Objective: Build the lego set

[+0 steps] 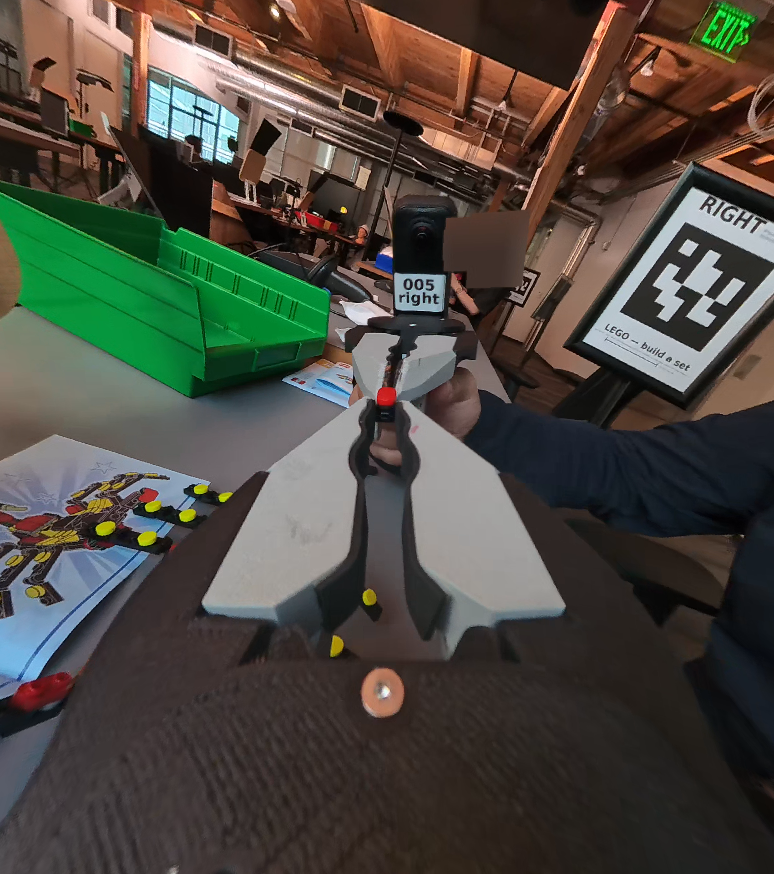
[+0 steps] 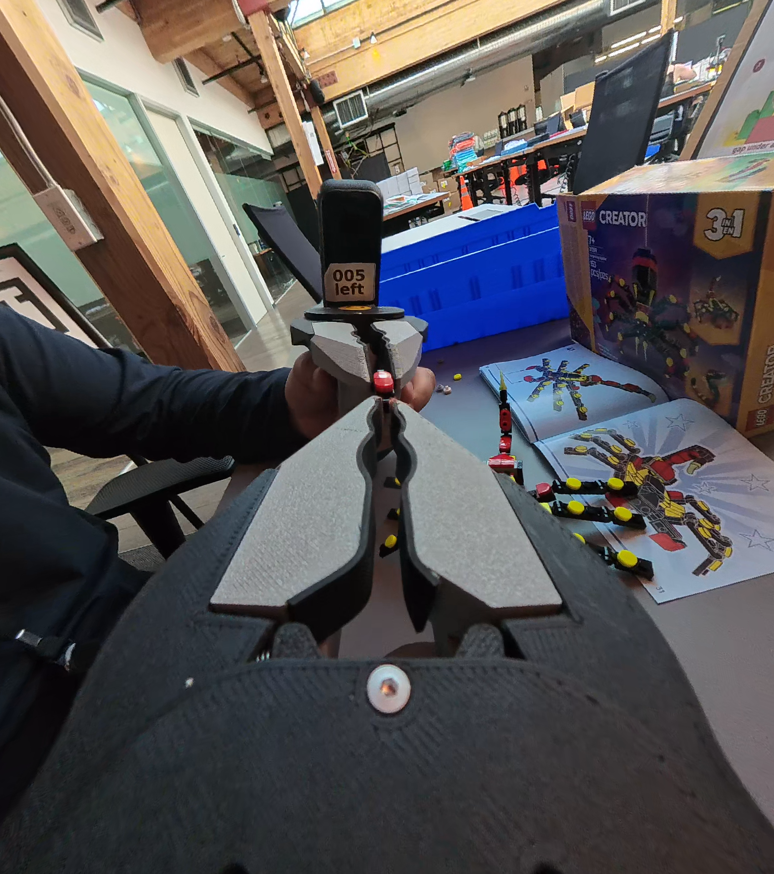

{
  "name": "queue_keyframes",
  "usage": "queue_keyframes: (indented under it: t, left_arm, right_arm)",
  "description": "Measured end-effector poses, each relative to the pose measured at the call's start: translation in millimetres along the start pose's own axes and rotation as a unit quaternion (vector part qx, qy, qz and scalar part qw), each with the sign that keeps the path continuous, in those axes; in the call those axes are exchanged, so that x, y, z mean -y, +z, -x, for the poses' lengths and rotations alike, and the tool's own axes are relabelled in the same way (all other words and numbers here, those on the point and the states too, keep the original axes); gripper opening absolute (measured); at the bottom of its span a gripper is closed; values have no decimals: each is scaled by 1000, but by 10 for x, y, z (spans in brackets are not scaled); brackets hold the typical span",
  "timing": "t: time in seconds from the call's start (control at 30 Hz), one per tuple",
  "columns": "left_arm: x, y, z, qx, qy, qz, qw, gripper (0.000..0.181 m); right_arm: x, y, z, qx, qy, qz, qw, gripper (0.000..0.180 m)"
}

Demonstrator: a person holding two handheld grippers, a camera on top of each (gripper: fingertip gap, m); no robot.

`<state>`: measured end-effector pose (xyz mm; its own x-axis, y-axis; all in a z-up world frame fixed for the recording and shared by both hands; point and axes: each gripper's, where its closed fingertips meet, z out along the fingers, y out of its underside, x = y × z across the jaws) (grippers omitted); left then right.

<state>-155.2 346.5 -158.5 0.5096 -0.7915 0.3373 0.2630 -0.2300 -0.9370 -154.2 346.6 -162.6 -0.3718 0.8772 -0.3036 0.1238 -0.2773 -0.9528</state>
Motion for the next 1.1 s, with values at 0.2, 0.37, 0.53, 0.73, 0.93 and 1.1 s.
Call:
queue_keyframes:
  t: [0.2,0.37,0.53,0.73,0.93,1.1]
  left_arm:
    - [-11,-6,-9,-11,-16,1,1000,5]
    - [-87,11,-14,-20,-36,23,999,5]
    - [-240,72,-62,-30,-33,64,997,5]
    - [-240,75,-77,-39,-46,63,996,5]
    - [-219,73,-80,-39,-41,56,997,5]
    - [-228,79,-111,-43,-26,59,997,5]
  right_arm:
    - [17,-1,8,2,1,-7,1000,0]
    - [56,-6,9,17,30,-29,999,0]
    - [15,19,49,8,-4,-4,1000,0]
    - [5,24,57,13,3,-4,1000,0]
    - [-3,24,71,17,5,0,1000,0]
    - [-33,53,101,26,7,6,1000,0]
